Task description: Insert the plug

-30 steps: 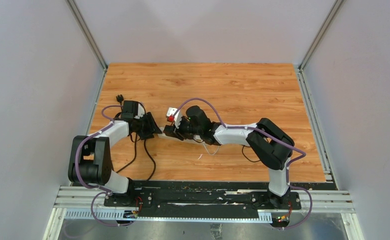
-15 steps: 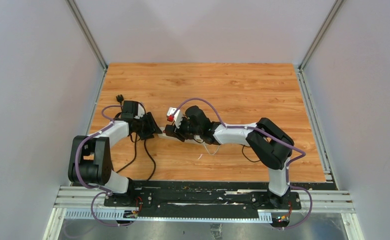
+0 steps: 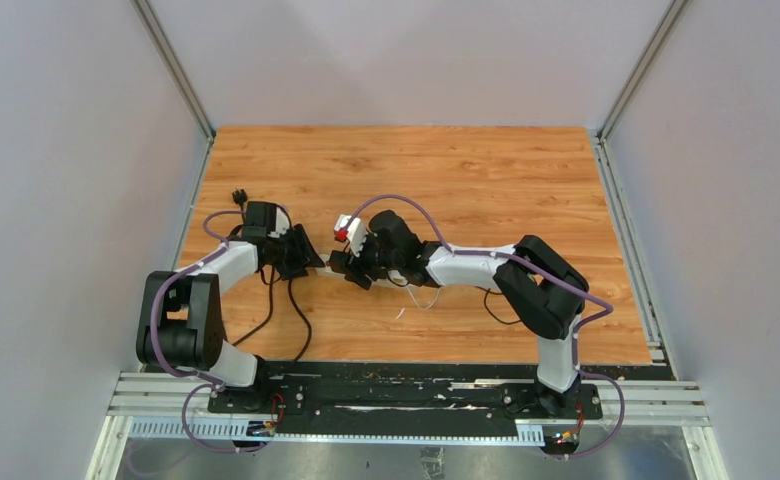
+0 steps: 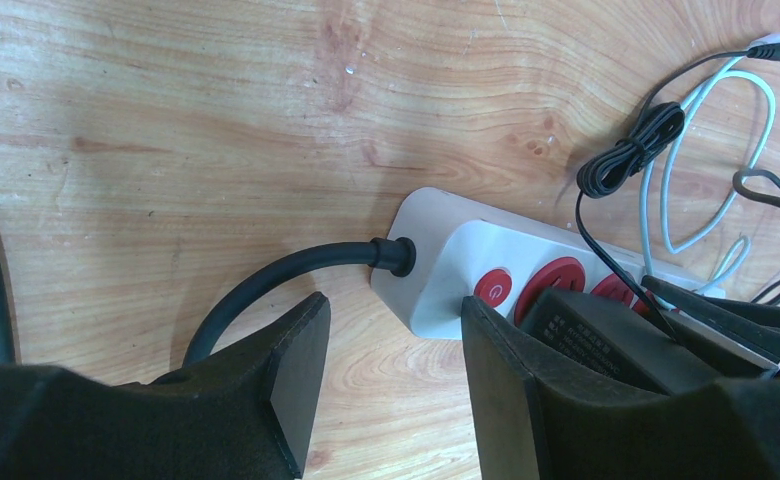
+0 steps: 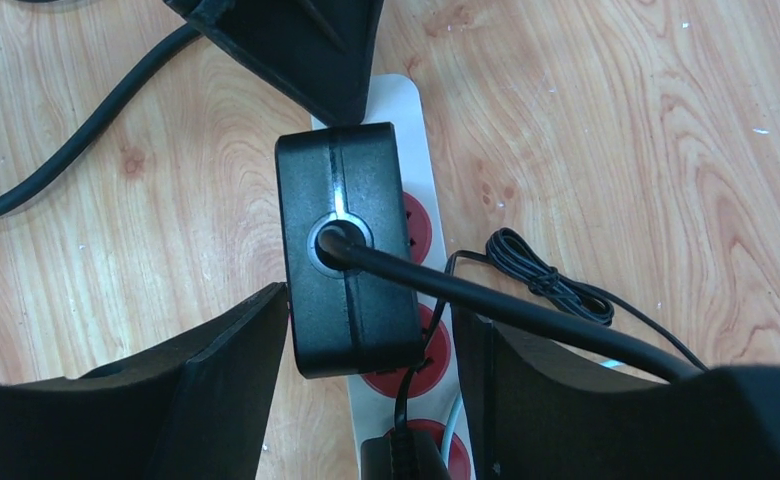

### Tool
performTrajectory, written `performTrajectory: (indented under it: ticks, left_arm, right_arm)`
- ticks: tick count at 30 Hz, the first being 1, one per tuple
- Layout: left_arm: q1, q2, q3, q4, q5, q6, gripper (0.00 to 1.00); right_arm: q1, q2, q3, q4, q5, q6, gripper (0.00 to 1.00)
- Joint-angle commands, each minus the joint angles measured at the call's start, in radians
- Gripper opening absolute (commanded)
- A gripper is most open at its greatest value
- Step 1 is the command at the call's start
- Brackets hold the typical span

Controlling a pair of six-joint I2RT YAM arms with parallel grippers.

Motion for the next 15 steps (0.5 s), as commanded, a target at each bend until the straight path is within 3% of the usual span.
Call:
performTrajectory:
  ticks: [1,15]
  left_arm:
    - [-0.003,0.005,-0.004,-0.007,-0.001,0.018,0.55]
    - [-0.003,-0.002,-0.004,-0.001,0.003,0.018,0.57]
  right_arm:
    - [-0.018,-0.009,0.011,-0.113,-0.017,0.014,0.66]
    - [-0.017,-0.084,0.026,-0.117,0.0,0.015,0.7]
